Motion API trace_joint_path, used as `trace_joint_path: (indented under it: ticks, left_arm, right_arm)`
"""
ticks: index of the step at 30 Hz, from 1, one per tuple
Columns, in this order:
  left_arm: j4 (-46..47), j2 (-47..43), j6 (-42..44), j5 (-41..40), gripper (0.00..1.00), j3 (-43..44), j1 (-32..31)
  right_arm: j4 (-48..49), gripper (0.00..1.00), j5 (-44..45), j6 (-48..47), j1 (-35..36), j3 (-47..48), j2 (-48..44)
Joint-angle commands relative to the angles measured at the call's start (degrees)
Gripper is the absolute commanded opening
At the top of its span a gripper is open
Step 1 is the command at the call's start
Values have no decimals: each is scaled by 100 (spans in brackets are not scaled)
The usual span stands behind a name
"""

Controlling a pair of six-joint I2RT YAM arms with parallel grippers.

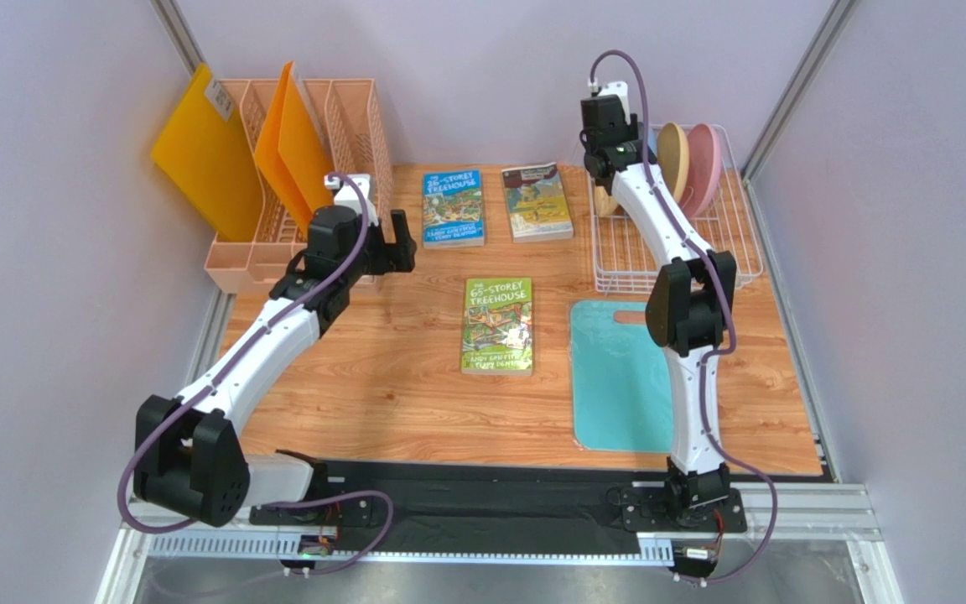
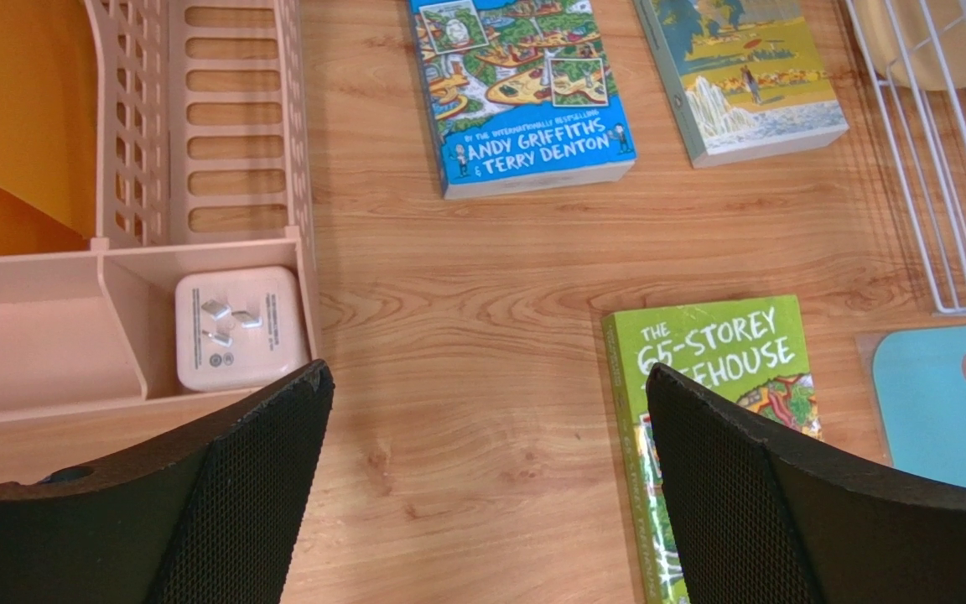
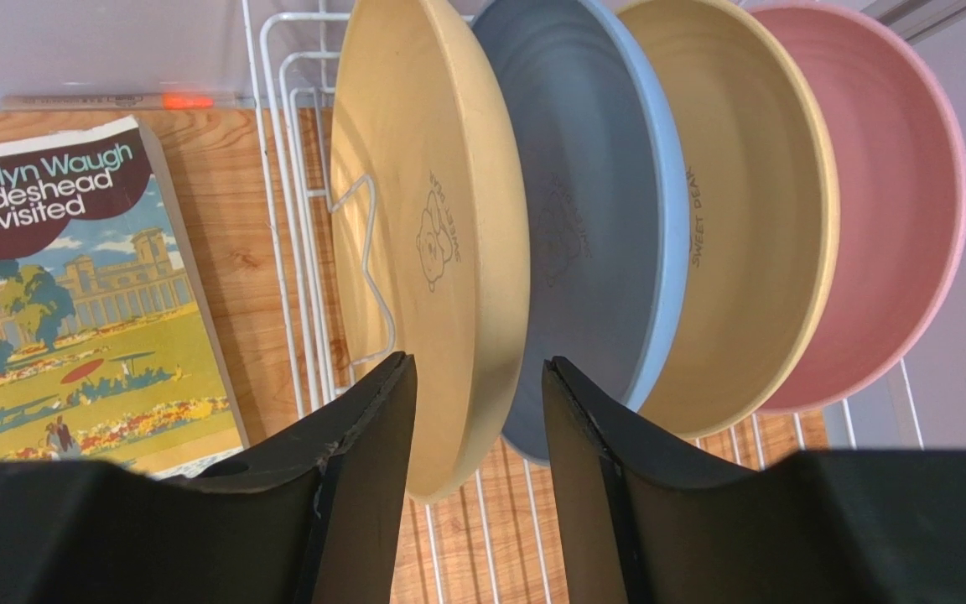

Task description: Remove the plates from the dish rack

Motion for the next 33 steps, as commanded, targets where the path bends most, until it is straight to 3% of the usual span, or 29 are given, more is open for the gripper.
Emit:
trace_joint_path:
  ticks: [1,11,13,15,16,22,27,31,33]
  left_arm:
    - [156,139,214,26,99,270,-28]
    - [174,244,310,-18,99,235,-28]
    - [156,235,337,-18,99,235,-28]
    - [138,227,372,-53,99,235,-28]
    - [138,235,390,-79,100,226,-37]
    - [103,200,399,-132,99,217,-37]
    - [51,174,381,-193,100,226,-28]
    - [-55,95,416,-334,100,217,-37]
    - [-90,69,425,-334,100,208,-37]
  right_arm:
    - [456,46,352,-252,94,103,118]
    - [570,33,791,-455,165,121,391]
    - [588,19,888,-499,148,86,400]
    - [615,12,984,-525,165,68,409]
    - [632,0,1002,-560,182,24,400]
    - [1457,0,1923,-1288,489,-293,286]
    - [3029,0,3276,-2668,745,-416,426]
    - [4548,0,3806,-3670,876,-547,497]
    - [4841,0,3929,-4004,929,-644,445]
